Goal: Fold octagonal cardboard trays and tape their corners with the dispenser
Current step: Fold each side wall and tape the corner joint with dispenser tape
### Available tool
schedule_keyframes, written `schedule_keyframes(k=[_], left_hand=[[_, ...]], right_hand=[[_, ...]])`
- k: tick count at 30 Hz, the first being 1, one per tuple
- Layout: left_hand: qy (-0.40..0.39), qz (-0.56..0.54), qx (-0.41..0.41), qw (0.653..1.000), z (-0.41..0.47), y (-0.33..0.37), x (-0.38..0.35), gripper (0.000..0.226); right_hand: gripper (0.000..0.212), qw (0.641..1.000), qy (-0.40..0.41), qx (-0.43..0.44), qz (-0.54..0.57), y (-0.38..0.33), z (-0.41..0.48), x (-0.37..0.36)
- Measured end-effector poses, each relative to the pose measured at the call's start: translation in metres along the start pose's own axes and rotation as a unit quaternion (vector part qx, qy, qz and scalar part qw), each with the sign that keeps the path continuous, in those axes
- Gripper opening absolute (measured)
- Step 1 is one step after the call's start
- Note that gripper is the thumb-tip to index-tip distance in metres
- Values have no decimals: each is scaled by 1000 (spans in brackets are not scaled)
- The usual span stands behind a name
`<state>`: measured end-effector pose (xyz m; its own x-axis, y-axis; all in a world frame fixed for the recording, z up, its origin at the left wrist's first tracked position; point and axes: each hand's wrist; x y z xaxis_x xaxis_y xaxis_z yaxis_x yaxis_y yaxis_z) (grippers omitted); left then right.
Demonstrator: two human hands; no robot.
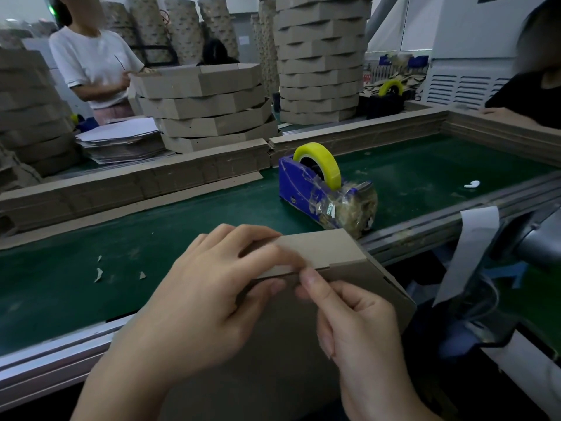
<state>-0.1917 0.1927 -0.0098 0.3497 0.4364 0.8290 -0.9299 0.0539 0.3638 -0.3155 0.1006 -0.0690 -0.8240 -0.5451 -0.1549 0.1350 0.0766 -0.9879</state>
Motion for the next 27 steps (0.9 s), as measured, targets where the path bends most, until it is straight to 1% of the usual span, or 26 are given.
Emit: schedule_keyframes(k=[2, 4, 6, 9, 11, 13, 16, 18, 19, 20, 21, 22, 23, 24, 25, 26, 27], left_hand=[[3, -22, 10, 1000, -3, -1, 3, 31], [28, -38, 31, 998, -5, 0, 4, 35], [65, -17, 50, 996, -2, 5, 1, 37], [125, 50, 65, 989, 5, 13, -8, 35], [145, 53, 65, 986, 6, 13, -12, 35], [155, 46, 51, 985, 4, 10, -13, 35], [153, 66, 39, 985, 2, 5, -13, 33], [144, 95, 46, 984, 0, 2, -11, 35], [138, 106, 55, 983, -2, 0, -10, 36], [132, 116, 65, 982, -4, -2, -8, 36], [128, 127, 73, 981, -7, -5, -6, 37], [122, 140, 79, 979, -10, -7, -3, 37], [114, 154, 84, 978, -13, -9, -1, 40], [104, 165, 90, 977, -16, -11, 1, 45], [92, 172, 96, 976, -18, -12, 4, 51], [80, 177, 101, 976, -19, -11, 7, 55], [68, 181, 101, 976, -17, -7, 9, 58]], right_hand=[[43, 999, -40, -2, -18, 0, 0, 4], [43, 997, -76, -6, -22, -2, 0, 6], [41, 995, -97, -5, -29, -3, 0, 6], [41, 993, -115, -1, -37, -2, 0, 4], [43, 991, -124, -2, -43, -3, 1, 4], [40, 988, -139, -7, -62, -4, 2, 5], [35, 977, -186, -32, -103, -8, 8, 13], [41, 965, -206, -71, -146, -6, 12, 18], [44, 965, -192, -76, -162, -2, 13, 21], [46, 973, -153, -47, -166, 4, 15, 25], [44, 983, -93, 15, -159, 9, 18, 32], [38, 982, -16, 100, -159, 14, 21, 39], [29, 962, 64, 186, -188, 16, 26, 47], [24, 929, 116, 249, -248, 17, 31, 54], [31, 897, 122, 288, -312, 16, 36, 57], [39, 875, 104, 309, -358, 17, 39, 57], [42, 866, 77, 313, -382, 18, 40, 54]])
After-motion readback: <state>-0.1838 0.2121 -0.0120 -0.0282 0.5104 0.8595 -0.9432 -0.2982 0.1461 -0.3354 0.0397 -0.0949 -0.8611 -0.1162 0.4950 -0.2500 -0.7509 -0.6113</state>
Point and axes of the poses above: each hand's wrist, its own z-axis towards the middle knuckle, its own x-axis out of the back of the hand, y = z × x, and after that the axes turned 11 degrees about -z, right-handed
